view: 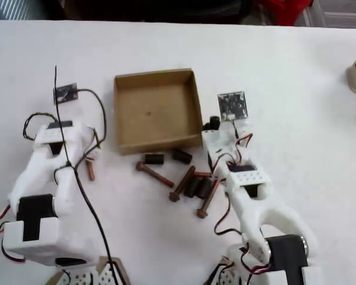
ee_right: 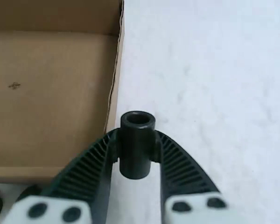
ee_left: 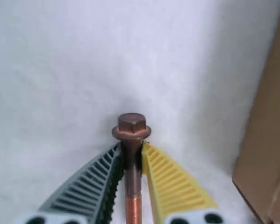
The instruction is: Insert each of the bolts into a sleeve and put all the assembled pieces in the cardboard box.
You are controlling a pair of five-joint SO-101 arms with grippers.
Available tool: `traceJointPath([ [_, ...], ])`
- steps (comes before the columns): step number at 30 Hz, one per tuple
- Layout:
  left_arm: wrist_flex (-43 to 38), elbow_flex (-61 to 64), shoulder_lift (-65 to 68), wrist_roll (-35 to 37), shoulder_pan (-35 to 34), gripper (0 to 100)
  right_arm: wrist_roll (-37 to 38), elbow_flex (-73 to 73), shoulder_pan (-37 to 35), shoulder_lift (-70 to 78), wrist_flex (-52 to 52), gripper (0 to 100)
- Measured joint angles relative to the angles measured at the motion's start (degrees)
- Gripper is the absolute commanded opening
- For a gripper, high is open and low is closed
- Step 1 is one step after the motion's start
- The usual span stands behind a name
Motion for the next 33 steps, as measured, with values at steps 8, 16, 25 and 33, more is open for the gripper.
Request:
traceJointPath([
  [8,0.0,0.0,0.0,0.0,0.0,2,0.0,8.0,0.7,0.0,-18.0,1.5],
  [16,0.0,0.0,0.0,0.0,0.0,2,0.0,19.3,2.5,0.0,-42.7,1.5],
  [25,0.0,0.0,0.0,0.0,0.0,2,0.0,23.2,1.1,0.0,-53.8,1.5],
  [33,0.0,0.0,0.0,0.0,0.0,2,-0.4,29.5,-8.5,0.1,-67.6,1.4],
])
